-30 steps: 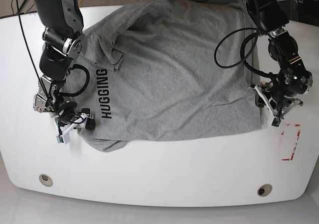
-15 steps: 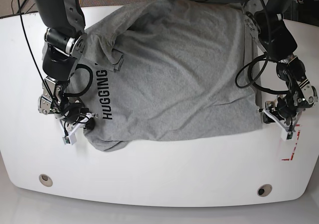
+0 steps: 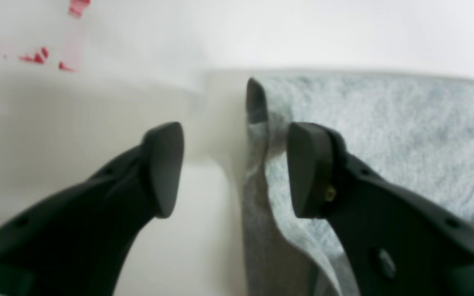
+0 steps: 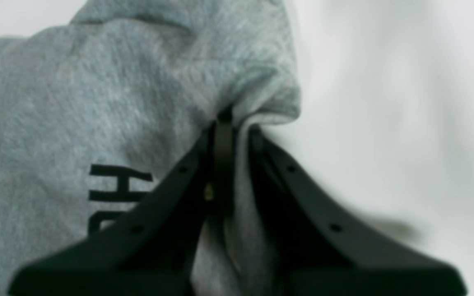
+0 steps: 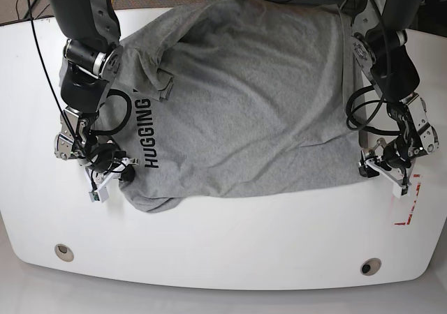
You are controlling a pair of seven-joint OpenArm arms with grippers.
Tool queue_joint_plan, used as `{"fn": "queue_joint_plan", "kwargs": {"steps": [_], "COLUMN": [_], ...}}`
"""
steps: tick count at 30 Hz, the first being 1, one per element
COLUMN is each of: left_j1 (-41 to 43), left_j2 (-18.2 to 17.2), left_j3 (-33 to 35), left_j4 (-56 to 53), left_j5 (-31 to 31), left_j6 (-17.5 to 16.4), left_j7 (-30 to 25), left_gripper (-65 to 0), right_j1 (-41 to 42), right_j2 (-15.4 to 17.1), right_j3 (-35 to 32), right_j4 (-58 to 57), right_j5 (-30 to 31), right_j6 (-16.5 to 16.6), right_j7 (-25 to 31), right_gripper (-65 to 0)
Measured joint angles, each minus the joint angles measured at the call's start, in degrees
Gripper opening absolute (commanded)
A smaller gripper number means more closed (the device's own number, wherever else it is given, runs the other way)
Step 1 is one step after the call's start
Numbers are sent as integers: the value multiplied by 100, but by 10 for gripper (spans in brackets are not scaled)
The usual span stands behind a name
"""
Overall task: Layout the t-shirt on the table in an organized manner, then fold the t-shirt properly
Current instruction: 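Grasp the grey shirt hem corners with both grippers, then lift the grey shirt hem with both grippers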
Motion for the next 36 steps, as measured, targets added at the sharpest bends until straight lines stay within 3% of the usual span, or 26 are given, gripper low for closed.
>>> {"fn": "queue_joint_plan", "kwargs": {"steps": [12,23,28,29,32,36], "left_j1": [7,-105,-105,-103,-94,-74], "left_j2": [4,262,310,317,348,380], "left_j3": [343,428,424,424,424,431], "left_j4": [-90,-437,-437,-439,-466,-466], "left_j5": [-2,-157,-149,-142,-168,-173], "left_j6": [-17,-72,-52,-42,-44,-48], "left_j7": [-7,-223,-299,-299,-260,-280], "left_gripper": [-269,-275,-415,-497,-617,-635], "right_j1": [0,0,0,0,-2,-2], "right_j2": [2,2,2,2,2,2], "right_j3": [0,2,2,2,2,2], "right_j4": [0,0,0,0,0,0], "right_j5": [0,2,2,2,2,0], "right_j6": [28,28,28,28,28,28], "right_j7": [-4,-13,-15,-15,-15,-17], "right_gripper": [-610,-610,-610,-610,-612,-615]}}
